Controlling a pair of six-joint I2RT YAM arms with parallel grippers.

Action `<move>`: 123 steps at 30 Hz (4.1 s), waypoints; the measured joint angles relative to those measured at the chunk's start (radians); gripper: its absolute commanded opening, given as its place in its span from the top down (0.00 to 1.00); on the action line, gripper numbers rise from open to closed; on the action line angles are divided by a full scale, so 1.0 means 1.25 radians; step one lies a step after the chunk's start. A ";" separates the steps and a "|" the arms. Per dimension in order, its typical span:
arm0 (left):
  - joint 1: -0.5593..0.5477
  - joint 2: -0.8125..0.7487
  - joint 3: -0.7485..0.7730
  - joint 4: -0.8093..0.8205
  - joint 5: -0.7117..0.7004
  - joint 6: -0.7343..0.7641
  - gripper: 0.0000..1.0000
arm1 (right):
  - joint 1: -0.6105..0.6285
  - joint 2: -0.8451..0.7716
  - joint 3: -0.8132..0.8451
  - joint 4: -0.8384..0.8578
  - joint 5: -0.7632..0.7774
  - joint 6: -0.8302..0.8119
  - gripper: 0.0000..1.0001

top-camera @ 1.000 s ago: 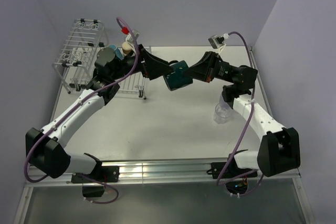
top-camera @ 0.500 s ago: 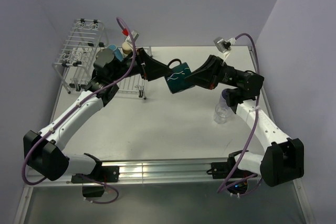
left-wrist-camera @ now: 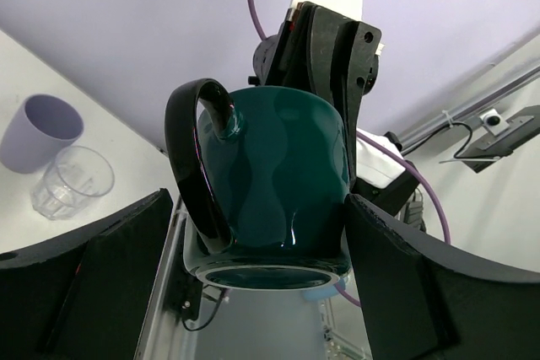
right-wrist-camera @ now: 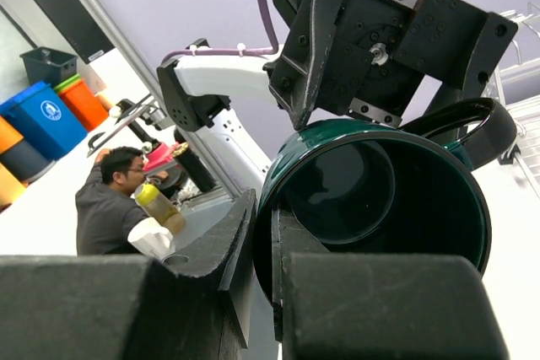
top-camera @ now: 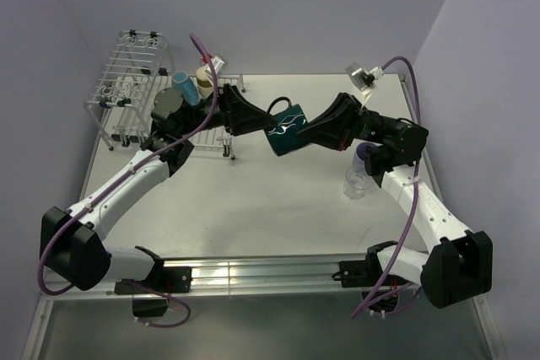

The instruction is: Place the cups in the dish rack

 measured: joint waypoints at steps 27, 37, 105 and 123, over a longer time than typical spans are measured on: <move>-0.078 -0.015 -0.052 0.168 -0.042 -0.083 0.09 | 0.001 -0.096 -0.008 -0.029 0.026 -0.107 1.00; -0.172 -0.007 -0.052 0.101 -0.001 -0.057 0.01 | 0.010 -0.106 -0.008 -0.093 0.186 -0.204 1.00; -0.103 -0.020 0.026 -0.045 -0.096 0.008 0.01 | 0.095 -0.142 -0.035 -0.206 0.229 -0.338 1.00; -0.096 -0.026 0.025 -0.045 -0.098 0.010 0.02 | 0.109 -0.142 -0.035 -0.212 0.248 -0.340 1.00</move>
